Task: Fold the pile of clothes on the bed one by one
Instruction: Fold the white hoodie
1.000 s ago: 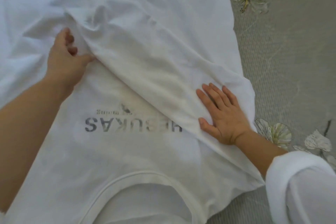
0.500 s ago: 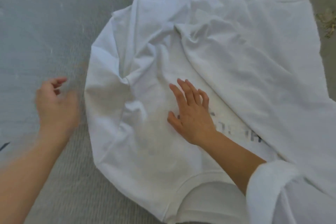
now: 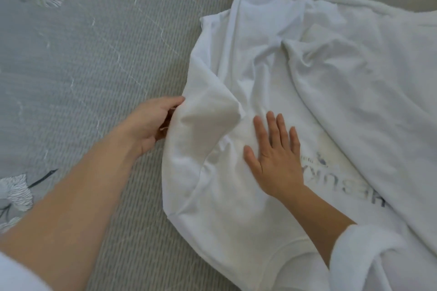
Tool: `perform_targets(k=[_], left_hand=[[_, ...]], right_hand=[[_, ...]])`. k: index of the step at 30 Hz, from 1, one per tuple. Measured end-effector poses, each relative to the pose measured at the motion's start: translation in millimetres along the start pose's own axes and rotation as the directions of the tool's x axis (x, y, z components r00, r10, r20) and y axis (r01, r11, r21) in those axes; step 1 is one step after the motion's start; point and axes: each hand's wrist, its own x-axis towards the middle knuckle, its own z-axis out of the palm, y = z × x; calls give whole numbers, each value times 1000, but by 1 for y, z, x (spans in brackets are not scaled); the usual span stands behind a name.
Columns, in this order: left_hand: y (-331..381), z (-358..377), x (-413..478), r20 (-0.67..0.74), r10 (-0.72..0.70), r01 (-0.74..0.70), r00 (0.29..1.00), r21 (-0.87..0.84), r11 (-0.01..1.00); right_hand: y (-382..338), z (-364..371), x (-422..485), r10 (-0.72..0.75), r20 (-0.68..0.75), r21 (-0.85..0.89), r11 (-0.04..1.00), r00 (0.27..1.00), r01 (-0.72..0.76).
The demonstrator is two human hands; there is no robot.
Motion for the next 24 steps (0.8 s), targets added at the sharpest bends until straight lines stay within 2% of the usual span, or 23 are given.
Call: perform_targets(k=[1,3,4,5,6,7,8,9,10,11,12,13,14,15,17,18,19,21,23,24], left_hand=[[4,-7,-2,-125,54,-58,991,-32,998],[10,-23,-10,-352,157,-223,923,-158,962],[11,-27,-19,-435,260,-362,862,-168,917],[12,-24,-31,-472,411,-510,779,-96,855],[10,-14,-43,-409,593,-639,694,30,769],[4,-1,-52,-246,729,-713,640,165,681],[-7,13,-57,-19,766,-728,643,294,619],[-20,27,-59,208,694,-701,689,433,566],[-34,36,-60,365,549,-650,752,552,523],[-48,40,-59,428,410,-591,806,626,509],[-61,40,-56,426,362,-559,829,638,530],[-71,37,-55,372,407,-551,834,600,580],[-76,35,-56,256,490,-544,833,541,641],[-77,34,-55,101,543,-516,833,497,698],[-77,32,-53,-122,470,-389,874,404,828],[-75,33,-52,-158,371,-305,915,330,893],[-75,35,-51,-147,293,-244,945,280,928],[-76,42,-53,-109,280,-236,954,302,923],[-81,50,-55,-93,336,-282,937,363,888],[-84,54,-57,-78,355,-301,931,381,874]], right_hand=[[0,0,1,-3,2,2,1000,1000,3],[0,0,2,-6,9,11,1000,1000,6],[0,1,2,-5,12,16,1000,1000,5],[0,0,2,-7,14,29,1000,1000,7],[1,-2,2,-10,16,61,998,1000,9],[2,-7,4,-16,17,112,994,1000,14],[3,-13,7,-25,17,178,984,1000,22],[6,-21,10,-17,20,268,963,1000,11],[9,-30,13,22,26,395,918,999,-30],[11,-41,16,95,27,538,838,995,-95],[11,-52,19,183,21,658,738,983,-152],[10,-62,24,275,-9,729,660,961,-182],[6,-73,30,339,-81,751,639,937,-166],[-2,-86,37,350,-175,740,664,920,-112],[-29,-106,55,212,-316,686,724,925,69],[-46,-111,66,92,-342,656,736,935,167],[-64,-110,77,-23,-321,620,750,947,228],[-102,-101,92,-170,-192,494,835,967,245],[-117,-80,103,-192,-62,165,966,979,200],[-116,-73,107,-183,-3,-5,983,983,183]])
